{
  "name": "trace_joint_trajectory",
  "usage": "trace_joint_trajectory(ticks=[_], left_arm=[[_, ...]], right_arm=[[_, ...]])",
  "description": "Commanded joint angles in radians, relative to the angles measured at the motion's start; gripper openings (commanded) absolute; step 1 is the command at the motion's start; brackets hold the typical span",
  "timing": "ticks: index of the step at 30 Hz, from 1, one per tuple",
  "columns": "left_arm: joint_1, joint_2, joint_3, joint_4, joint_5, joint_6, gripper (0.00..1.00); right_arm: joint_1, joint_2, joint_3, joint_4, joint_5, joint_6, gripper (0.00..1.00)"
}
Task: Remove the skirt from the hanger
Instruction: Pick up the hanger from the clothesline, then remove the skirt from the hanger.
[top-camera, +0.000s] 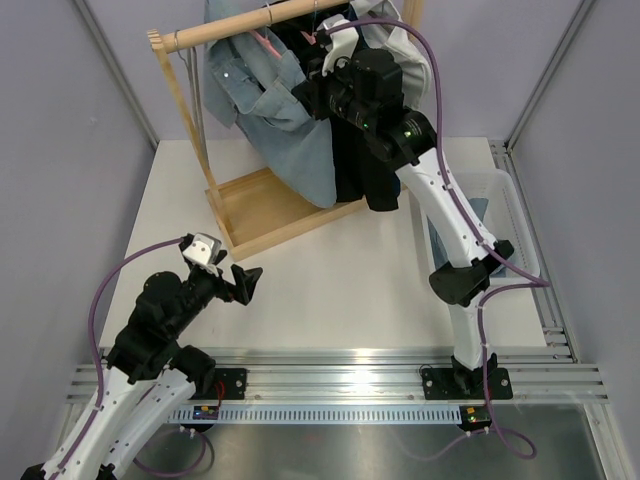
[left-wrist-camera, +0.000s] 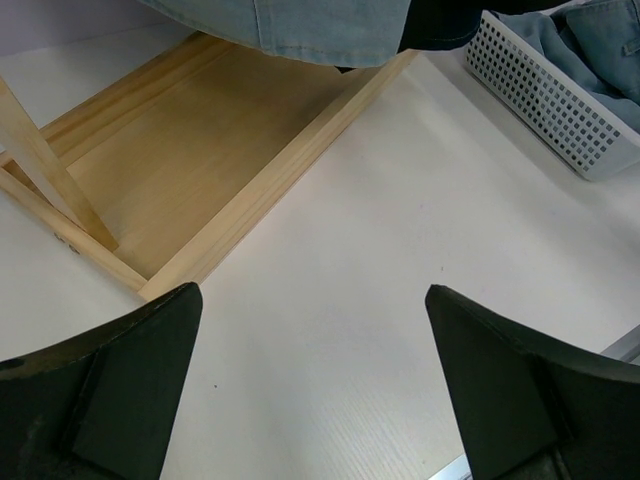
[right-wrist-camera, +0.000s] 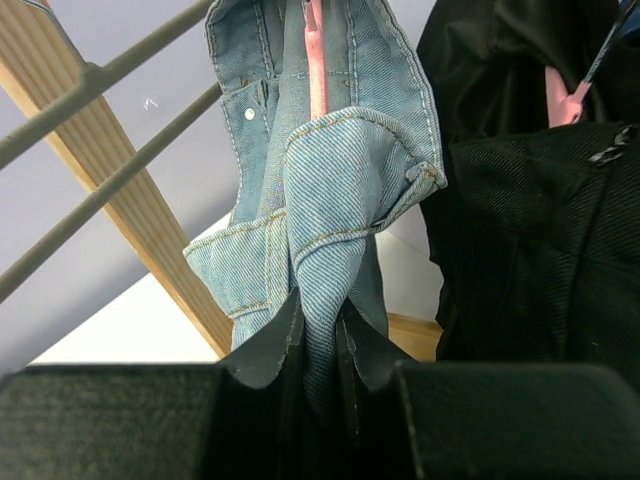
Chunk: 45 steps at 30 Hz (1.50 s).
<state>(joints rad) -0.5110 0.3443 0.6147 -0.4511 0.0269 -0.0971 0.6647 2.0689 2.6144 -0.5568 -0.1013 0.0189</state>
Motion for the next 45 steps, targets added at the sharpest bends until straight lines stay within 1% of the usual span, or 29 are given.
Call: trace_joint_trajectory(ticks=[1, 4, 5, 6, 13, 16, 18, 19, 20, 21, 22, 23, 25, 26, 27, 28, 29, 30, 31, 32, 34, 35, 37, 39, 41, 42, 43, 45], left_arm=[[0.005, 0.010, 0.028, 0.032, 0.021, 0.011, 0.99], [0.005, 0.004, 0.025, 0.037, 0.030, 0.010, 0.99], [0.005, 0.002, 0.023, 0.040, 0.031, 0.010, 0.99], [0.005, -0.002, 0.023, 0.040, 0.036, 0.010, 0.99], [0.005, -0.007, 0.023, 0.055, 0.056, 0.008, 0.99], [0.005, -0.013, 0.026, 0.075, 0.076, -0.016, 0.99], [0.003, -0.021, 0.025, 0.101, 0.094, -0.081, 0.99], [0.003, -0.027, 0.019, 0.151, 0.103, -0.120, 0.99], [0.005, -0.028, 0.011, 0.182, 0.129, -0.204, 0.99], [0.003, -0.027, 0.004, 0.213, 0.137, -0.254, 0.99], [0.005, -0.015, -0.007, 0.268, 0.142, -0.371, 0.99], [0.003, -0.004, -0.009, 0.293, 0.151, -0.438, 0.99], [0.005, 0.027, -0.009, 0.343, 0.162, -0.553, 0.99], [0.005, 0.059, -0.009, 0.357, 0.159, -0.661, 0.99], [0.003, 0.074, -0.013, 0.371, 0.159, -0.711, 0.99], [0.003, 0.087, -0.021, 0.418, 0.162, -0.809, 0.98], [0.003, 0.110, -0.051, 0.445, 0.165, -0.861, 0.96], [0.000, 0.119, -0.076, 0.492, 0.168, -0.907, 0.94], [-0.009, 0.128, -0.104, 0.594, 0.168, -0.953, 0.93], [-0.015, 0.139, -0.156, 0.645, 0.156, -1.033, 0.92], [-0.035, 0.173, -0.197, 0.734, 0.125, -1.099, 0.92], [-0.044, 0.183, -0.216, 0.765, 0.076, -1.143, 0.91], [-0.081, 0.226, -0.254, 0.840, 0.016, -1.196, 0.92], [-0.115, 0.265, -0.256, 0.885, -0.082, -1.204, 0.91], [-0.173, 0.337, -0.242, 0.939, -0.171, -1.202, 0.91], [-0.190, 0.364, -0.233, 0.959, -0.191, -1.201, 0.91], [-0.219, 0.425, -0.219, 1.015, -0.211, -1.201, 0.89], [-0.236, 0.485, -0.204, 1.064, -0.240, -1.214, 0.84]], right_arm=[[-0.007, -0.112, 0.030, 0.132, -0.040, 0.001, 0.00], [-0.008, -0.151, -0.042, 0.115, -0.086, -0.007, 0.00], [-0.008, -0.186, -0.075, 0.115, -0.096, -0.010, 0.00], [-0.010, -0.210, -0.162, 0.138, -0.110, -0.013, 0.00], [-0.023, -0.367, -0.437, 0.167, -0.141, -0.051, 0.00], [-0.028, -0.430, -0.546, 0.178, -0.158, -0.066, 0.00], [-0.030, -0.467, -0.632, 0.181, -0.176, -0.079, 0.00], [-0.031, -0.504, -0.663, 0.181, -0.182, -0.086, 0.00], [-0.034, -0.524, -0.695, 0.178, -0.207, -0.097, 0.00], [-0.036, -0.545, -0.765, 0.178, -0.212, -0.109, 0.00], [-0.037, -0.584, -0.796, 0.178, -0.215, -0.115, 0.00], [-0.043, -0.605, -0.865, 0.169, -0.239, -0.129, 0.00], [-0.050, -0.666, -0.934, 0.169, -0.248, -0.160, 0.00], [-0.057, -0.684, -1.002, 0.166, -0.255, -0.172, 0.00], [-0.059, -0.703, -1.039, 0.166, -0.256, -0.180, 0.00], [-0.060, -0.740, -1.072, 0.170, -0.253, -0.186, 0.00], [-0.062, -0.757, -1.141, 0.176, -0.252, -0.198, 0.00], [-0.062, -0.774, -1.174, 0.176, -0.253, -0.204, 0.00], [-0.062, -0.806, -1.201, 0.178, -0.253, -0.208, 0.00], [-0.062, -0.820, -1.258, 0.184, -0.255, -0.203, 0.00], [-0.062, -0.858, -1.309, 0.193, -0.253, -0.198, 0.00], [-0.062, -0.869, -1.353, 0.201, -0.252, -0.194, 0.00], [-0.060, -0.891, -1.383, 0.201, -0.250, -0.191, 0.00], [-0.062, -0.900, -1.412, 0.196, -0.247, -0.189, 0.00], [-0.060, -0.911, -1.429, 0.195, -0.248, -0.185, 0.00], [-0.060, -0.915, -1.433, 0.196, -0.250, -0.183, 0.00], [-0.060, -0.921, -1.436, 0.198, -0.253, -0.182, 0.00], [-0.060, -0.928, -1.450, 0.201, -0.255, -0.178, 0.00]])
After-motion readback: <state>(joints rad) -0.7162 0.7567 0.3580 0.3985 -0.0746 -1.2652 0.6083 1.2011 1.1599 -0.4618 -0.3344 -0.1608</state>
